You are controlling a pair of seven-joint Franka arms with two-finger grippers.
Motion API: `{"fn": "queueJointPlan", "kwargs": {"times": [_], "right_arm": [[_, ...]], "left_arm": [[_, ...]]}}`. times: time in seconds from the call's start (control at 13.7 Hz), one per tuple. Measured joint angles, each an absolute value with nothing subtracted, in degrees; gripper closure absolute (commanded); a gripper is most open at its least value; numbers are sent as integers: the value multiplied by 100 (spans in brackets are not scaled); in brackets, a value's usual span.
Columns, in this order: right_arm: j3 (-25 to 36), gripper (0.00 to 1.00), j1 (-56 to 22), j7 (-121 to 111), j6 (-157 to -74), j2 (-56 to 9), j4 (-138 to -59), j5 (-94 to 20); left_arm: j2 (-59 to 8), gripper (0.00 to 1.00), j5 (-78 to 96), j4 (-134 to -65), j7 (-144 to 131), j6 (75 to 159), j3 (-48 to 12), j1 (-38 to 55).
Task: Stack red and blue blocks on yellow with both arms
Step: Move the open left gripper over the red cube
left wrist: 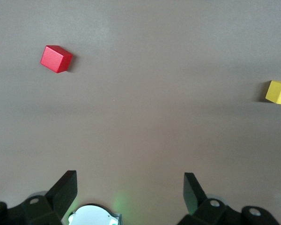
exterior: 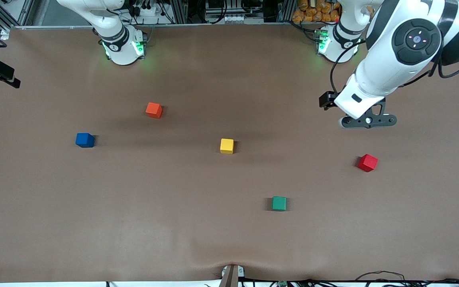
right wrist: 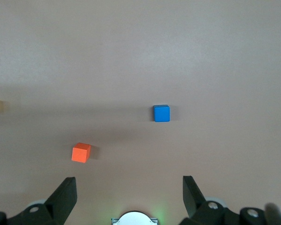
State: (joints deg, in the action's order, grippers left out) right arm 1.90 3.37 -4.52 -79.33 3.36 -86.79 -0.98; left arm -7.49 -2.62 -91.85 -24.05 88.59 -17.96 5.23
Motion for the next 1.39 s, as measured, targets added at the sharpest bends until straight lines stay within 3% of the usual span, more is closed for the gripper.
{"fn": "queueJointPlan", "kwargs": {"times": [1.39], "right_arm": [[194,0,401,-452,-7968,332,-8680,-98]], "left_arm": [[-1294,0,-262,-8705,-2407,9002,-1780,534]]}}
